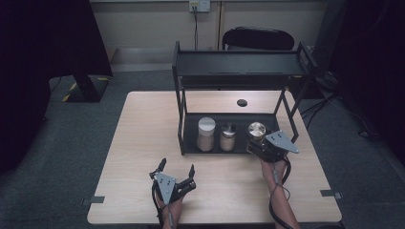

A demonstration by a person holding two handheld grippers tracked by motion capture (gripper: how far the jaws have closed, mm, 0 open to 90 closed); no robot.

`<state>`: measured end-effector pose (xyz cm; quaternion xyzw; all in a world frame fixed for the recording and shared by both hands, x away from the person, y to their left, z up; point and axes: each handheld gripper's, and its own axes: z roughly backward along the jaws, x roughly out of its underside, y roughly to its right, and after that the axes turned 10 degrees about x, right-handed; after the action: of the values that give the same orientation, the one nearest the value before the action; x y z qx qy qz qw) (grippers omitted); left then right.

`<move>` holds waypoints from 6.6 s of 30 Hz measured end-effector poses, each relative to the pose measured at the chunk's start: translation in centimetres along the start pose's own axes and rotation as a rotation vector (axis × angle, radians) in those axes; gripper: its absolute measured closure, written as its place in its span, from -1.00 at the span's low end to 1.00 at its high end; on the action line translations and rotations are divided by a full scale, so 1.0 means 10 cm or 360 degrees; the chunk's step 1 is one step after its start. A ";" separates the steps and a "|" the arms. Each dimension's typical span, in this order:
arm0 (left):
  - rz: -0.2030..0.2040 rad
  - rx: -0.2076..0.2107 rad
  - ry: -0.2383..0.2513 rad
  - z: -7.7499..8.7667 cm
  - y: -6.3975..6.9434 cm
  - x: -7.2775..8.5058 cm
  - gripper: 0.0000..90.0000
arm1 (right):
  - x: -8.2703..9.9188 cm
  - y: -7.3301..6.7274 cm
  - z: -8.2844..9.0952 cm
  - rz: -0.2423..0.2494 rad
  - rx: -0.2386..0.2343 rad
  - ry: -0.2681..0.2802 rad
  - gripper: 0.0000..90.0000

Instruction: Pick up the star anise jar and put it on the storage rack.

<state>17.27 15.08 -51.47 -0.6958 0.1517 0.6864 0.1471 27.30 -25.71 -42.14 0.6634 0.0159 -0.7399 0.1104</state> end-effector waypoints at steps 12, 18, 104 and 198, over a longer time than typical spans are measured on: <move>0.0000 0.0000 -0.0001 0.00 0.00 0.00 -0.95 | -0.02 0.00 -0.17 0.0011 0.0031 -0.0068 -0.23; 0.0000 0.0000 0.0000 0.00 0.00 0.00 -0.95 | -0.02 0.00 -0.24 0.0017 0.0032 -0.0085 -0.23; 0.0000 -0.0017 -0.0001 0.00 0.02 0.00 -0.95 | 0.15 -0.11 -0.34 -0.0047 0.0077 -0.0187 -0.50; 0.0000 -0.0010 0.0003 0.00 0.01 0.00 -0.95 | 0.05 -0.15 -0.03 -0.0177 0.0140 0.0088 -1.00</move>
<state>17.20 14.97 -51.50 -0.6969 0.1497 0.6863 0.1447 27.23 -24.25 -42.85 0.6858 0.0232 -0.7263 0.0396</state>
